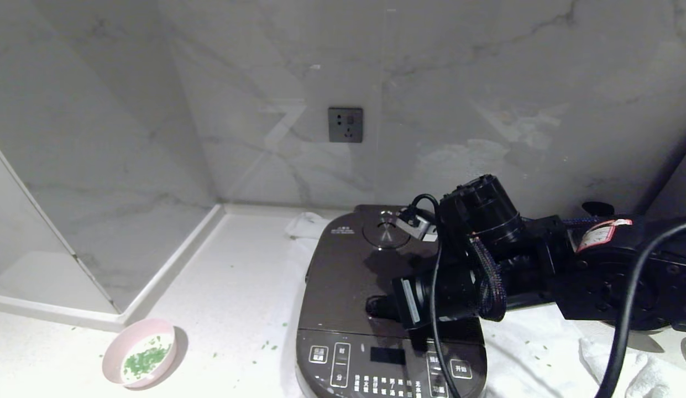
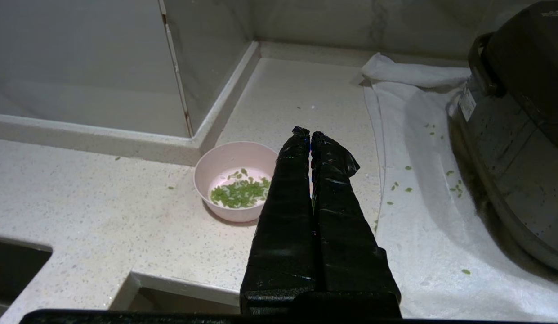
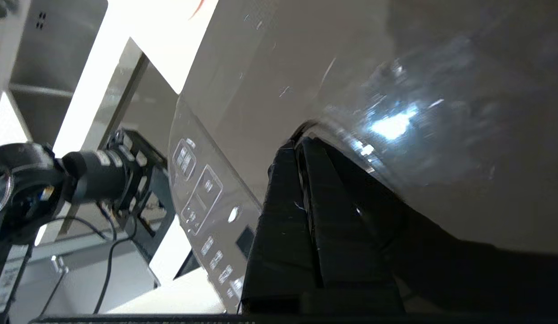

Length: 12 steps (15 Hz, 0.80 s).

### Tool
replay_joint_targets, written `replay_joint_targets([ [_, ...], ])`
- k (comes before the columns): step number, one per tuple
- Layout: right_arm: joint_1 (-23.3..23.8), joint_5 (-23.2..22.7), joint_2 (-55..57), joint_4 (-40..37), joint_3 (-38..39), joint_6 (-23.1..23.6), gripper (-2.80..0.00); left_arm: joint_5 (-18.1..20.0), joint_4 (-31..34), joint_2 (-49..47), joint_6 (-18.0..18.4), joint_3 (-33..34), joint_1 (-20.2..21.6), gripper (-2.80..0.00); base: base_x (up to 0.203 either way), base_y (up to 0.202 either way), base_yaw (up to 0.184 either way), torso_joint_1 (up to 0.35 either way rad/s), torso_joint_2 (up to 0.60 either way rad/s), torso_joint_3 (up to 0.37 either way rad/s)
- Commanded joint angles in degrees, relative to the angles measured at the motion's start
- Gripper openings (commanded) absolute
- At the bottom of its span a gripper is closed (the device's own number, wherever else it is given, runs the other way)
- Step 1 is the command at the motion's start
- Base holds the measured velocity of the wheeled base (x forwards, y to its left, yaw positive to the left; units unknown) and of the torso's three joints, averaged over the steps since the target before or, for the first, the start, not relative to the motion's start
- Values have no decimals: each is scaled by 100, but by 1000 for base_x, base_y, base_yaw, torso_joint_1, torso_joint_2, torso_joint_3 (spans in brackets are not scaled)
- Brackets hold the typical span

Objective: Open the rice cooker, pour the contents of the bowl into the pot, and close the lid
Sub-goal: Open the rice cooker

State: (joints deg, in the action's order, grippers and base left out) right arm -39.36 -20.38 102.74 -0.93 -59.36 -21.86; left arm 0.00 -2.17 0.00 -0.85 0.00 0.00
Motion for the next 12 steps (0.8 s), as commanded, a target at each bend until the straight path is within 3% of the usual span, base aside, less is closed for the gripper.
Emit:
replay_joint_targets([
  [1, -1, 2, 18, -22, 82, -13, -280, 0, -3, 9, -2, 82, 0, -280, 0, 0, 0, 0, 0, 0],
  [12, -80, 227, -727, -316, -347, -30, -280, -8, -3, 9, -2, 79, 0, -280, 0, 0, 0, 0, 0, 0],
])
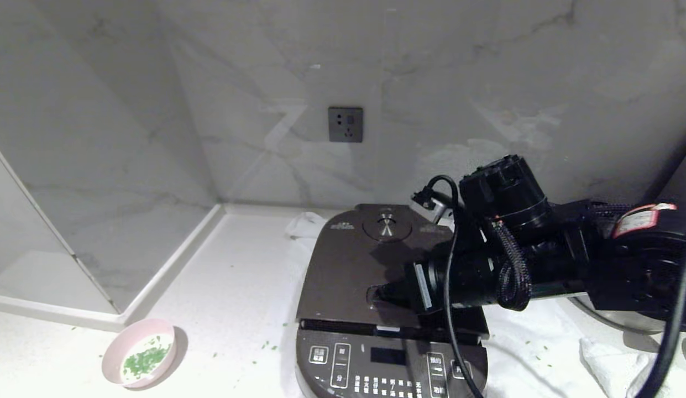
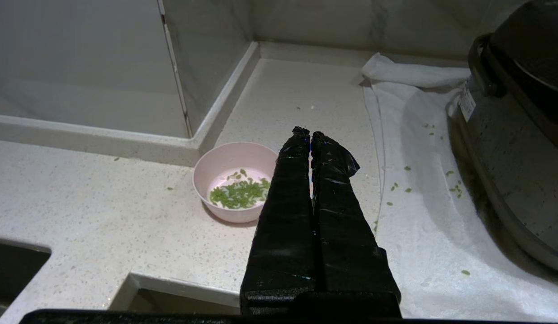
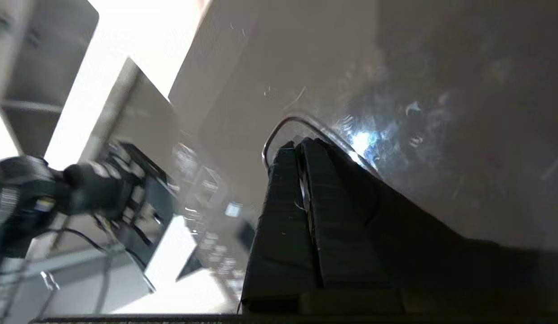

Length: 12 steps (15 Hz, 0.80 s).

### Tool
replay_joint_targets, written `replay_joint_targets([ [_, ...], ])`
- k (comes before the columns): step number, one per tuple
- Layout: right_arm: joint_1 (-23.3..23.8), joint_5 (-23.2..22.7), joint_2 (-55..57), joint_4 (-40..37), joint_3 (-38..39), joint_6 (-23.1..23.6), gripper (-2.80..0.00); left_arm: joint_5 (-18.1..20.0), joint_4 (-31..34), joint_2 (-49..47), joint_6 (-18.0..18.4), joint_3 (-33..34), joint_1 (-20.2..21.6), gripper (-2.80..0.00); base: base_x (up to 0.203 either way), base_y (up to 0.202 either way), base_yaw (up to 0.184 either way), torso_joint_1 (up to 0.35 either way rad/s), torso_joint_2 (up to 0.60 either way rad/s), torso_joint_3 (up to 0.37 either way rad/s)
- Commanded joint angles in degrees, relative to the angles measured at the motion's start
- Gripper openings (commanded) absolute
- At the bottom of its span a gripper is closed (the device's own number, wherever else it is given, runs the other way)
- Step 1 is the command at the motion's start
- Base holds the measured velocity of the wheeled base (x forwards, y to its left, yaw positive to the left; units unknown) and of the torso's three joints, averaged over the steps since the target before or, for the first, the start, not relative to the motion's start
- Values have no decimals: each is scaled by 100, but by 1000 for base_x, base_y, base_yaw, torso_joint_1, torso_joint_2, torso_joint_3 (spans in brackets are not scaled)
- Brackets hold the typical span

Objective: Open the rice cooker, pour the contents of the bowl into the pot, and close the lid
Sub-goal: Open the rice cooker

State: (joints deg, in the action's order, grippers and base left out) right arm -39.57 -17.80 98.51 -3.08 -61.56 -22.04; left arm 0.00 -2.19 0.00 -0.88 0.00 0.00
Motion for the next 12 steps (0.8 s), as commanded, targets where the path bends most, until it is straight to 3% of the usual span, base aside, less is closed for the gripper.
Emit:
replay_joint_targets([
  [1, -139, -24, -418, -193, -171, -18, -280, 0, 0, 9, 0, 79, 0, -280, 0, 0, 0, 0, 0, 0],
  [4, -401, 250, -666, -220, -181, -19, -280, 0, 0, 9, 0, 79, 0, -280, 0, 0, 0, 0, 0, 0],
  [7, -711, 1117, -1081, -126, -176, 98, -280, 0, 0, 9, 0, 79, 0, -280, 0, 0, 0, 0, 0, 0],
  [9, -910, 1590, -1482, 304, -147, 489, -280, 0, 0, 9, 0, 79, 0, -280, 0, 0, 0, 0, 0, 0],
  [12, -1069, 1748, -2094, 630, -144, 1030, -280, 0, 0, 9, 0, 79, 0, -280, 0, 0, 0, 0, 0, 0],
])
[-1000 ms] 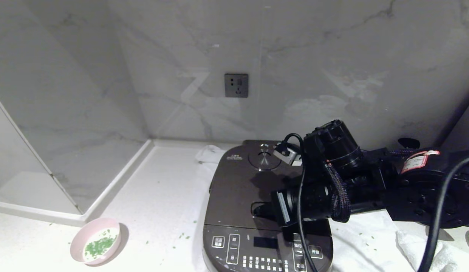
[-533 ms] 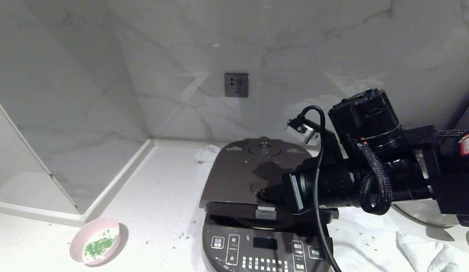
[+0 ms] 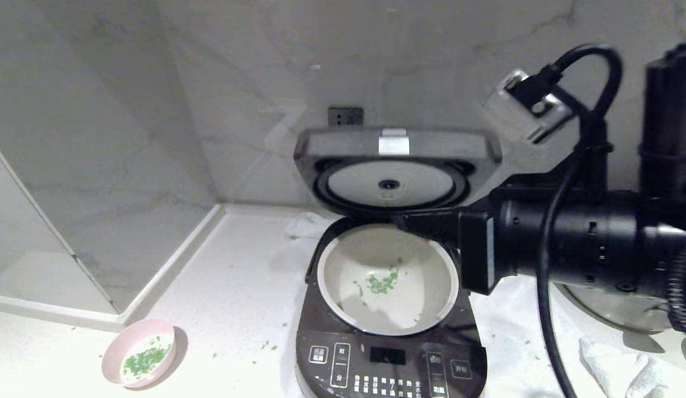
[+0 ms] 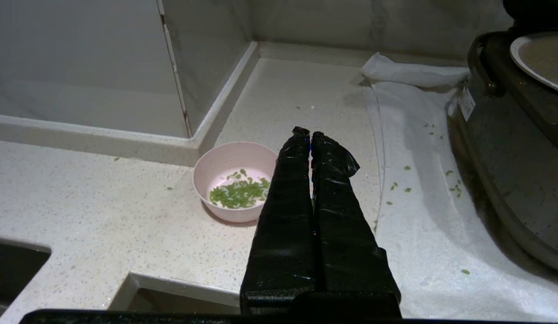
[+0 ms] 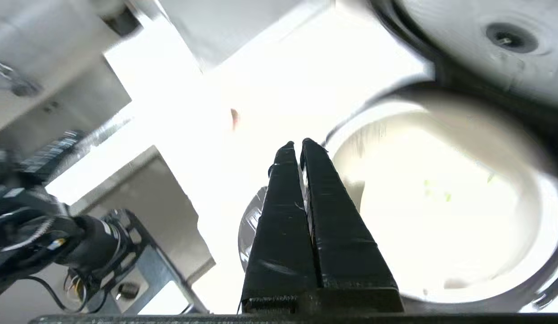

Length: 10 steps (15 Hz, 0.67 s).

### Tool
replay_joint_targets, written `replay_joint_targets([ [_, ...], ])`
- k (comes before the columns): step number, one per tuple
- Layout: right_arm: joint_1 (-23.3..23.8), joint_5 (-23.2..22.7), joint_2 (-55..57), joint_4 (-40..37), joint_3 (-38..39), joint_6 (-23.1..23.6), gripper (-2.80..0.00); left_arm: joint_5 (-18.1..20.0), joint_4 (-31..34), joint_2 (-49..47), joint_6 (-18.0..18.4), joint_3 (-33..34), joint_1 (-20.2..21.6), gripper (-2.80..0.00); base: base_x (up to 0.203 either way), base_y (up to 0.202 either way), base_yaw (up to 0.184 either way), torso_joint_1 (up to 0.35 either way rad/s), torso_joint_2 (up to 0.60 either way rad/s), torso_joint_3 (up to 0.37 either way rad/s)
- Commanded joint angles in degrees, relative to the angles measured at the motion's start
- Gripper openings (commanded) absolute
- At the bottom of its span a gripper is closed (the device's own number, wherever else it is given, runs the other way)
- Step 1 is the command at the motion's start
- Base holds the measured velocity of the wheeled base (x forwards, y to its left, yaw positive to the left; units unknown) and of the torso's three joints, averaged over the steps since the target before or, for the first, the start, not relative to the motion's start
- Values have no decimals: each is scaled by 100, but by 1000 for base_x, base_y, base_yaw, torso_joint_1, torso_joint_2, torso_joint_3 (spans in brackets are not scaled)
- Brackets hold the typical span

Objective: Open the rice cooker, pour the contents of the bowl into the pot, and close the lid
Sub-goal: Open the rice cooker

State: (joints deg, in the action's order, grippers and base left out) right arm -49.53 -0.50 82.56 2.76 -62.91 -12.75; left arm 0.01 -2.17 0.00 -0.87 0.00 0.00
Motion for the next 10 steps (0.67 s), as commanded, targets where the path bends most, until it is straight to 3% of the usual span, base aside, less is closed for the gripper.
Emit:
replay_joint_targets([
  [1, -85, 74, -680, 64, -15, 223, -280, -1, -3, 9, -1, 79, 0, -280, 0, 0, 0, 0, 0, 0],
  [4, -75, 741, -1136, 60, 116, 776, -280, -1, -3, 9, -1, 79, 0, -280, 0, 0, 0, 0, 0, 0],
  [7, 29, 2065, -1660, 90, 791, 1699, -280, -1, -3, 9, -1, 79, 0, -280, 0, 0, 0, 0, 0, 0],
  [10, 929, 2278, -2348, 183, 1219, 1957, -280, -1, -3, 9, -1, 79, 0, -280, 0, 0, 0, 0, 0, 0],
])
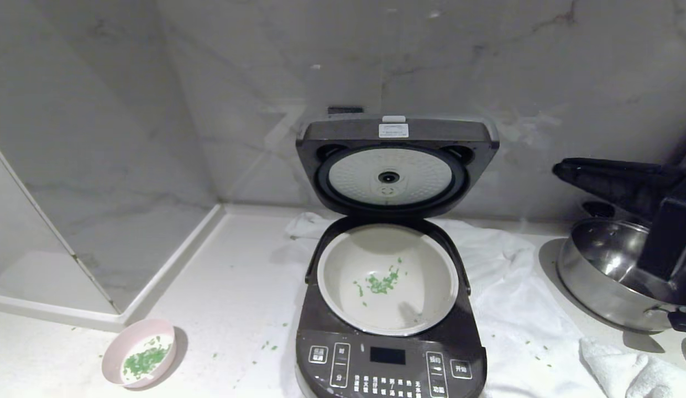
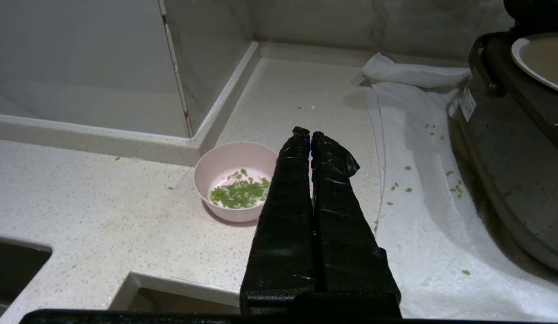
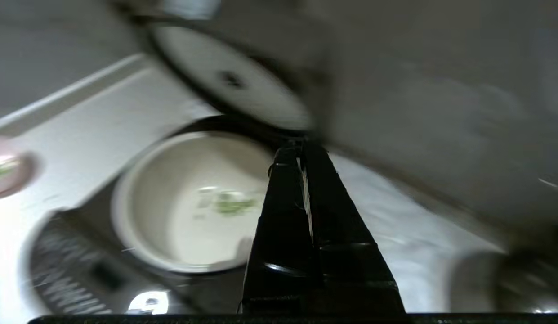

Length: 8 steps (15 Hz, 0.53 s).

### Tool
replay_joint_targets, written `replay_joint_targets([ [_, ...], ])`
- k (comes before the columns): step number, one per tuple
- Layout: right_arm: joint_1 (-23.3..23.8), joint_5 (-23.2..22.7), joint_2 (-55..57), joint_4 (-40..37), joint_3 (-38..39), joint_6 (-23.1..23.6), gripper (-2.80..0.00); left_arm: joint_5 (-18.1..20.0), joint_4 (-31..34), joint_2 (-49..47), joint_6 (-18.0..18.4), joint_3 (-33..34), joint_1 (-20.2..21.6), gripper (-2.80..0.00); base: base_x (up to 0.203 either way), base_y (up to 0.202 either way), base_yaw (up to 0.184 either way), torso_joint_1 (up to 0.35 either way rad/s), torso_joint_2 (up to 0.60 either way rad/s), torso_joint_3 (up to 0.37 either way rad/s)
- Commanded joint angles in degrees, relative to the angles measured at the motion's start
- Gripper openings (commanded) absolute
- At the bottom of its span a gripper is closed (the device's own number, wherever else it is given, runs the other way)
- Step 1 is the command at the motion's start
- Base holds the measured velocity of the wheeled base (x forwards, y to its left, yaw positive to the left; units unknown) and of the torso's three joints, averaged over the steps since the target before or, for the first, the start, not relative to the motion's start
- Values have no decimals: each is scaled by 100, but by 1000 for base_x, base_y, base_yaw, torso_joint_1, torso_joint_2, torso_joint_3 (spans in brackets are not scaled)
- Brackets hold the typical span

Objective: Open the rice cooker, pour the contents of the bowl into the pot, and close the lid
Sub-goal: Open the rice cooker, then turn on the tap

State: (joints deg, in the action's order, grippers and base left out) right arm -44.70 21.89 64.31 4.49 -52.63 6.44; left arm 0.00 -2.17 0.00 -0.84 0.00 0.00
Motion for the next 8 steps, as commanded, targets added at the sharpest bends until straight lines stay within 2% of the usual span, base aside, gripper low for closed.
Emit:
replay_joint_targets([
  [1, 928, 48, -690, 14, 270, 63, -280, 0, -3, 9, -4, 79, 0, -280, 0, 0, 0, 0, 0, 0],
  [3, 1911, 57, -914, 9, 410, 101, -280, 0, -3, 9, -4, 79, 0, -280, 0, 0, 0, 0, 0, 0],
  [6, 3407, 71, -1377, 19, 679, 424, -280, 0, -3, 9, -4, 79, 0, -280, 0, 0, 0, 0, 0, 0],
  [8, 4214, 76, -1932, -3, 899, 569, -280, -9, -3, 9, -13, 79, 0, -280, 0, 0, 0, 0, 0, 0],
])
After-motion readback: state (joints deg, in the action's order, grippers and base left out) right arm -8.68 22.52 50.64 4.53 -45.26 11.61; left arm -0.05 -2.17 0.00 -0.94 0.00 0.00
